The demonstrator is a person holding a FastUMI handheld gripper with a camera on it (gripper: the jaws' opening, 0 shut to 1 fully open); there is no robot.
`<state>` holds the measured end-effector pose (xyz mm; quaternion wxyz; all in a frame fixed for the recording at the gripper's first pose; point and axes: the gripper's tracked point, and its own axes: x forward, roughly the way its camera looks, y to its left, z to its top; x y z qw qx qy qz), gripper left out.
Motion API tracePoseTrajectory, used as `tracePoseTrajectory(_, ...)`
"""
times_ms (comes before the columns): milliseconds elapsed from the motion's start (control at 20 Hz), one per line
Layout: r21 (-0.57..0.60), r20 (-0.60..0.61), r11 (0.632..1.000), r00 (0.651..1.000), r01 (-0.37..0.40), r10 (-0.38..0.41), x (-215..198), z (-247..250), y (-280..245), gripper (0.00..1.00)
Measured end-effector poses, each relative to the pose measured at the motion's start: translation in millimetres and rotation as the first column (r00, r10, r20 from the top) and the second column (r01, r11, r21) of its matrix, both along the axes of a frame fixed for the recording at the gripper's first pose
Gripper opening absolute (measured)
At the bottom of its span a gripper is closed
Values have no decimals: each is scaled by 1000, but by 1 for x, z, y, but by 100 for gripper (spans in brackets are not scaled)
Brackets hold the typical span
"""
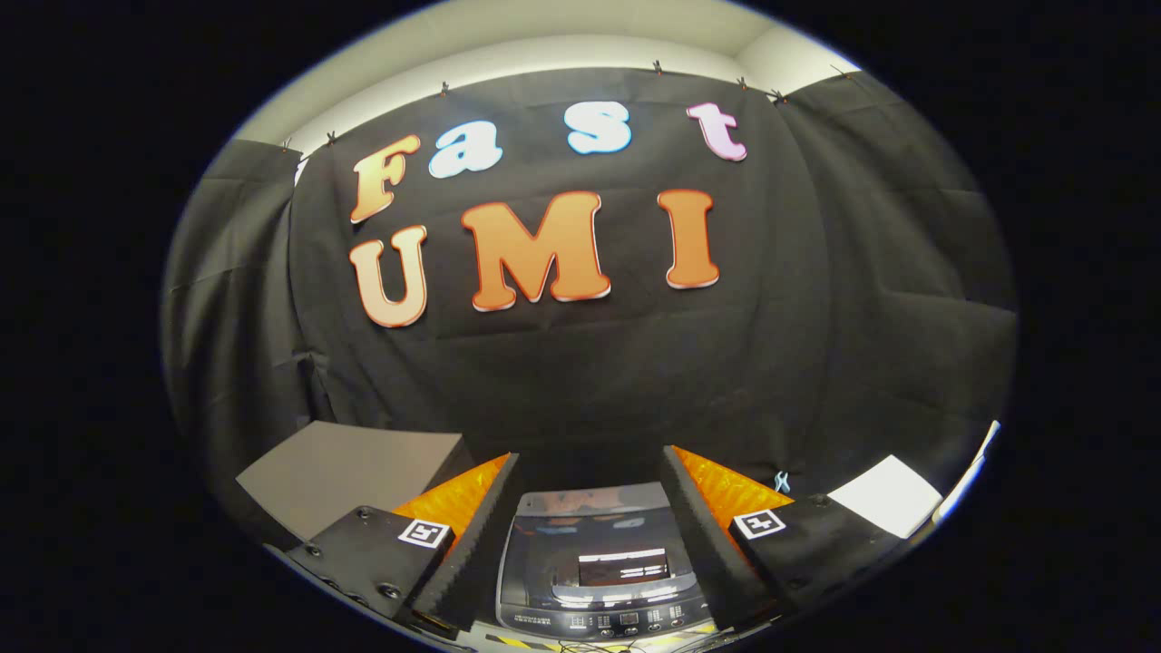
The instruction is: Put the clothes into the washing machine and then close the washing machine lid.
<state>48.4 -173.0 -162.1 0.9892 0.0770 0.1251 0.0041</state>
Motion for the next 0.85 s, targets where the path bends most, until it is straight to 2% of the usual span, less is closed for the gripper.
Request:
tracePoseTrajectory(250, -16, 94, 1000, 996, 2, -1, -26, 54, 2, 98)
tracePoseTrajectory(850, -42, 175, 999, 985, 17, -10, -55, 93, 5, 98)
